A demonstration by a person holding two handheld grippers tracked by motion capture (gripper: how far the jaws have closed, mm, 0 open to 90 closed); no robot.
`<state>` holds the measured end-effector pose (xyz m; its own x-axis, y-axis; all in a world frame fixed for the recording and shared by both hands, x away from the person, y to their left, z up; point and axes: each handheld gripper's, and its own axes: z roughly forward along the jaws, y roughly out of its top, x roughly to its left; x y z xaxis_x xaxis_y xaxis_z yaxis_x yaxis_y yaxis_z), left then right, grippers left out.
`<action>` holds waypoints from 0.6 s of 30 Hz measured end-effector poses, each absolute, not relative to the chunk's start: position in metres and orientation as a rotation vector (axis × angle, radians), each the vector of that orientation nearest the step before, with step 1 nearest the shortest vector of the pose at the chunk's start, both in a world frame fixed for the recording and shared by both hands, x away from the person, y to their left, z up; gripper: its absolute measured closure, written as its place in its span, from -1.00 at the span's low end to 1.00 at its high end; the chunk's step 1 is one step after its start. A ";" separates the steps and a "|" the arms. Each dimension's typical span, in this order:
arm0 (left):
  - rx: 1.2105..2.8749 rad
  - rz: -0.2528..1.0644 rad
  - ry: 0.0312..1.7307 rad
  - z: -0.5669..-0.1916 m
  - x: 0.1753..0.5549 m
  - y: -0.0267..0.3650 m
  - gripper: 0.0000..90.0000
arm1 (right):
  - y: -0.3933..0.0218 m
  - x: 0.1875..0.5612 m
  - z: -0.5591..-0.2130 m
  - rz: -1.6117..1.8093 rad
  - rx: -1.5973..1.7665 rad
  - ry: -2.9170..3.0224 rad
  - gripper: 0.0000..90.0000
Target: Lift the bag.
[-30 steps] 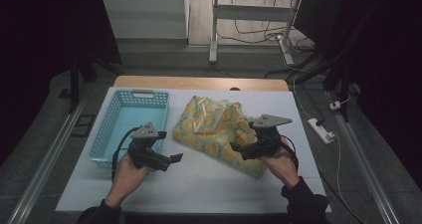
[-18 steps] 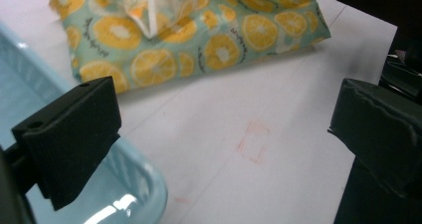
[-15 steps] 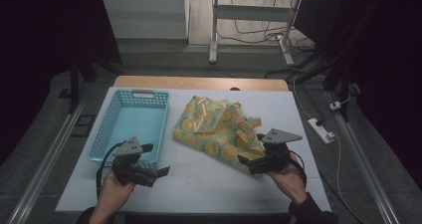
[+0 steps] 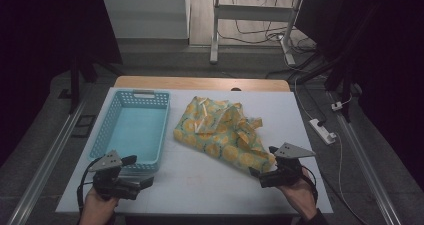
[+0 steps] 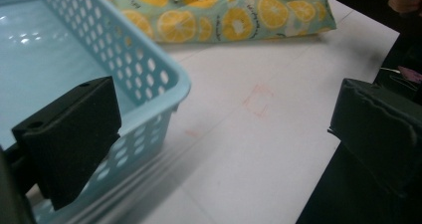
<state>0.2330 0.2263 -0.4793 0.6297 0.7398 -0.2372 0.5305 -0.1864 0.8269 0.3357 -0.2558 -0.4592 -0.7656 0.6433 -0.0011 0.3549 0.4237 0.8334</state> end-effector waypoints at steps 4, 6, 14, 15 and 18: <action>1.848 0.284 1.050 -0.483 0.224 0.237 -1.00 | -0.267 0.330 -0.462 1.252 0.895 2.341 -1.00; 1.846 0.293 1.069 -0.486 0.220 0.241 -1.00 | -0.273 0.328 -0.464 1.234 0.908 2.329 -1.00; 1.857 0.313 1.126 -0.498 0.212 0.255 -1.00 | -0.292 0.319 -0.478 1.145 0.973 2.309 -1.00; 1.857 0.316 1.130 -0.499 0.212 0.255 -1.00 | -0.295 0.318 -0.479 1.137 0.983 2.309 -1.00; 1.877 0.339 1.145 -0.503 0.211 0.256 -1.00 | -0.302 0.316 -0.483 1.134 1.016 2.313 -1.00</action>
